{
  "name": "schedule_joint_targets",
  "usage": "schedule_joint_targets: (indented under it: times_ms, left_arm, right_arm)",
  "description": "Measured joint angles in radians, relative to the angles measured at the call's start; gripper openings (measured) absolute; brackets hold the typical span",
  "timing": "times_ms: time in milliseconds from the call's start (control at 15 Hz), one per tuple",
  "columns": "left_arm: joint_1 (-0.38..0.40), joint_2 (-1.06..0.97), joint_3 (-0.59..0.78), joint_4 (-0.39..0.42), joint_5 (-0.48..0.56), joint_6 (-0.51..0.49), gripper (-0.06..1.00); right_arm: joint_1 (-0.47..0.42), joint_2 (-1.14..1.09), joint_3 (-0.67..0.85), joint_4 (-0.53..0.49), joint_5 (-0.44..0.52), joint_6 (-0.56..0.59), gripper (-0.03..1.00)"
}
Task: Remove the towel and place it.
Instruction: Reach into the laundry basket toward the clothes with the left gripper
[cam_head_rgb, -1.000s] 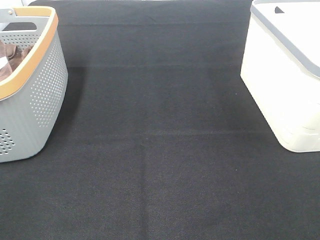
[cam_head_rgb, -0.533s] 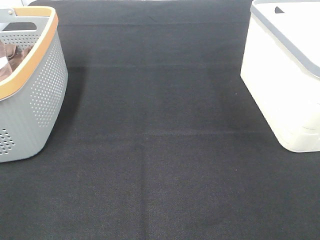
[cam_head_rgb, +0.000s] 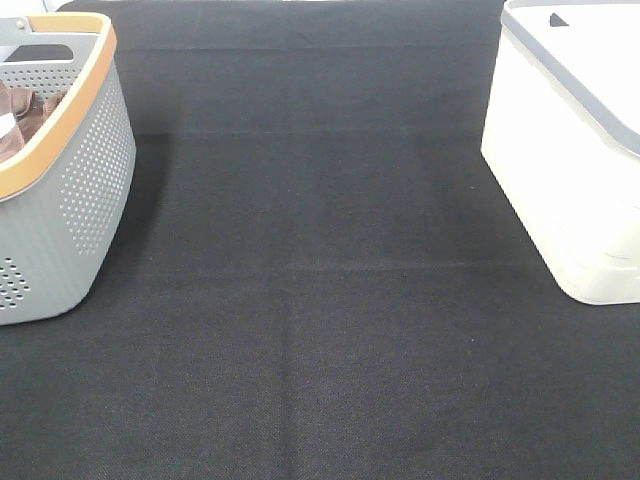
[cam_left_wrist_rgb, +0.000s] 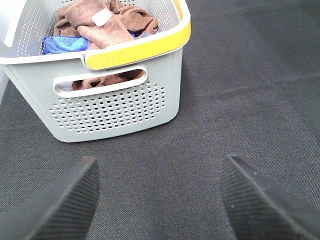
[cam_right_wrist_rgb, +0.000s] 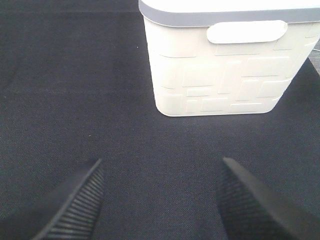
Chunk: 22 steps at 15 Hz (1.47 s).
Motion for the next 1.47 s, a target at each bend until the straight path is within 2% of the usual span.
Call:
schedule_joint_targets:
  times_ms: [933,1000,1067,1267,1333,1400,1467]
  left_arm:
    - [0.000,0.000,-0.001,-0.014,0.000,-0.019,0.66]
    - [0.000,0.018,-0.014,-0.016,-0.031,-0.046,0.66]
    - [0.000,0.051,-0.027,-0.016,-0.109,-0.072,0.66]
    - [0.000,0.230,-0.045,-0.015,-0.424,-0.131,0.66]
    - [0.000,0.230,-0.045,-0.015,-0.424,-0.131,0.66]
    - [0.000,0.351,-0.071,-0.002,-0.548,-0.133,0.66]
    - [0.000,0.444,-0.101,0.016,-0.606,-0.134,0.66]
  right_arm:
    - [0.000,0.000,0.000,0.000,0.000,0.000,0.62]
    - [0.000,0.000,0.000,0.000,0.000,0.000,0.62]
    - [0.000,0.000,0.000,0.000,0.000,0.000,0.62]
    - [0.000,0.000,0.000,0.000,0.000,0.000,0.62]
    - [0.000,0.000,0.000,0.000,0.000,0.000,0.62]
    - [0.000,0.000,0.000,0.000,0.000,0.000,0.62]
    - [0.000,0.000,0.000,0.000,0.000,0.000,0.62]
